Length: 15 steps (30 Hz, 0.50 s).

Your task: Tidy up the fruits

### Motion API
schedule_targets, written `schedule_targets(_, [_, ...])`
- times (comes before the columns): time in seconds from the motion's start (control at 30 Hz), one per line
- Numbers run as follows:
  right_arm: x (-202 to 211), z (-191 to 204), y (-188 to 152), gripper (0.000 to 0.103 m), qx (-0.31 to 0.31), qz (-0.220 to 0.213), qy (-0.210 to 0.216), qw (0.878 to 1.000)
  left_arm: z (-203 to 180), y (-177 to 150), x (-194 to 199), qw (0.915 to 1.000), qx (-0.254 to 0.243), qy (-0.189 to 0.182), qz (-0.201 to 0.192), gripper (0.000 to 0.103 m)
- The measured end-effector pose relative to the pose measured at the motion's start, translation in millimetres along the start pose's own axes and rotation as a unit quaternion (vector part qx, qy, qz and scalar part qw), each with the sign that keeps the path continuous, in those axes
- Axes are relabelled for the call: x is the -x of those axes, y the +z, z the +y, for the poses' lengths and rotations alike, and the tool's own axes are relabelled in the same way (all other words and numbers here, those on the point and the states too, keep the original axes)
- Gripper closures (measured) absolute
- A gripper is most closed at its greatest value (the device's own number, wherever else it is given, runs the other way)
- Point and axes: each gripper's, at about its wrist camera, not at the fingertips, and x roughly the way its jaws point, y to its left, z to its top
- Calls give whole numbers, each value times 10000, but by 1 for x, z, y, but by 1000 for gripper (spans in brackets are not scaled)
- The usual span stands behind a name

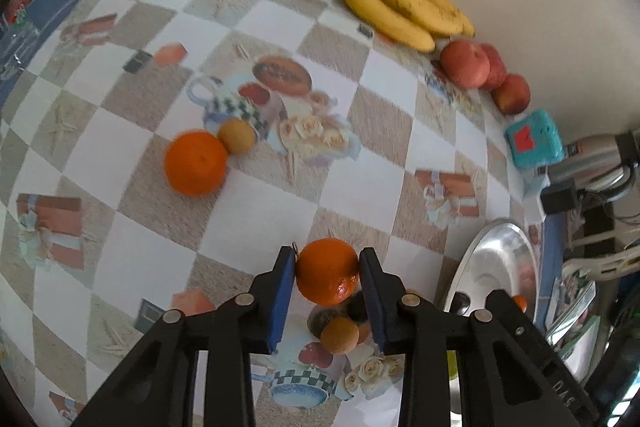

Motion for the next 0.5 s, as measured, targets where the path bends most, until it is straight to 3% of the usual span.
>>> schedule_targets(0.5, [0,68,-16,12,860,-21,453,9953,41,14,41,9936,772,287,-767,68])
